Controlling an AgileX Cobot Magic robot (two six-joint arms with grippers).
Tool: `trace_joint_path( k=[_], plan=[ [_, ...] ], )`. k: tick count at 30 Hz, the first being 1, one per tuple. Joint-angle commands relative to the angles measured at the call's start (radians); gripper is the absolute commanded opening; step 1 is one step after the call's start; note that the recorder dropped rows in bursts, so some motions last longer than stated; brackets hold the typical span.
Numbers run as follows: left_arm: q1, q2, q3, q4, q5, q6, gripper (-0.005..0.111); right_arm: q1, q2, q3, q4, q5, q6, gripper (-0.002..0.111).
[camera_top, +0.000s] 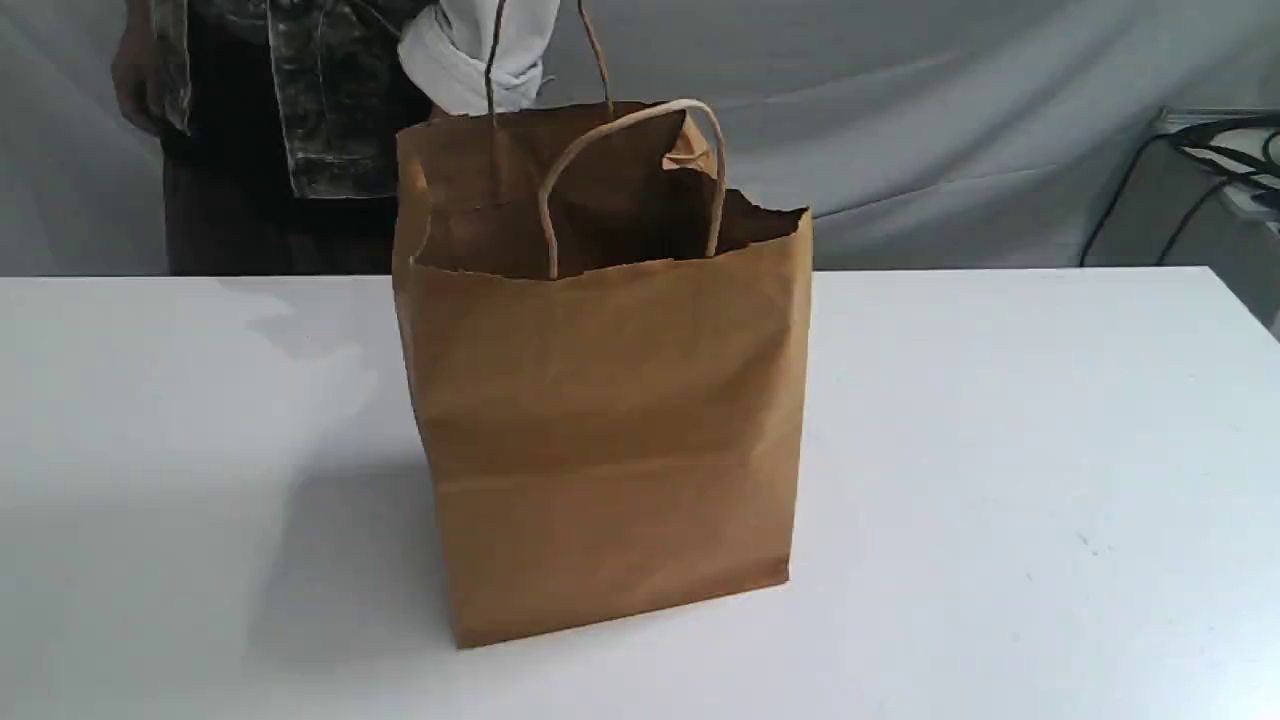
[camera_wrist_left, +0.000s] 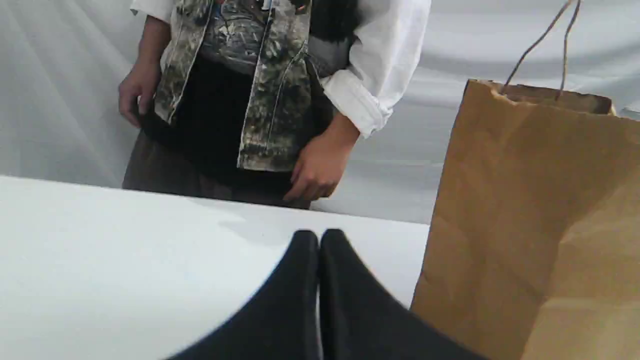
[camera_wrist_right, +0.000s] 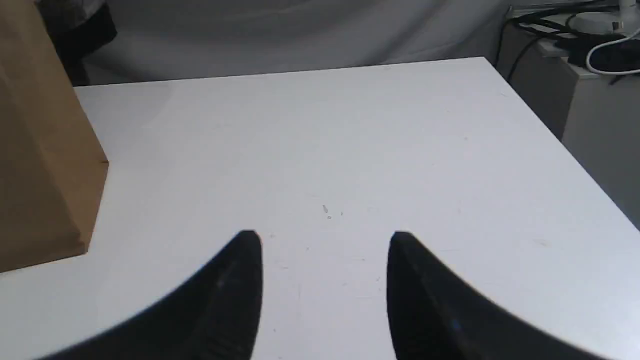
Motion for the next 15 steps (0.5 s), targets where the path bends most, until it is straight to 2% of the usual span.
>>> trace_joint_path(
  k=[1,9,15],
  plan=[
    [0.003,-0.003,0.005,-0.008,0.136,-0.024,0.0,-0.002,-0.004,0.003,0.01,-0.005,0.0,0.04],
    [0.097,-0.003,0.005,0.0,0.138,-0.019,0.0,-0.002,-0.004,0.003,0.01,-0.005,0.0,0.04],
    [0.102,-0.003,0.005,0.007,0.165,0.044,0.0,-0.002,-0.004,0.003,0.01,-0.005,0.0,0.04]
  ],
)
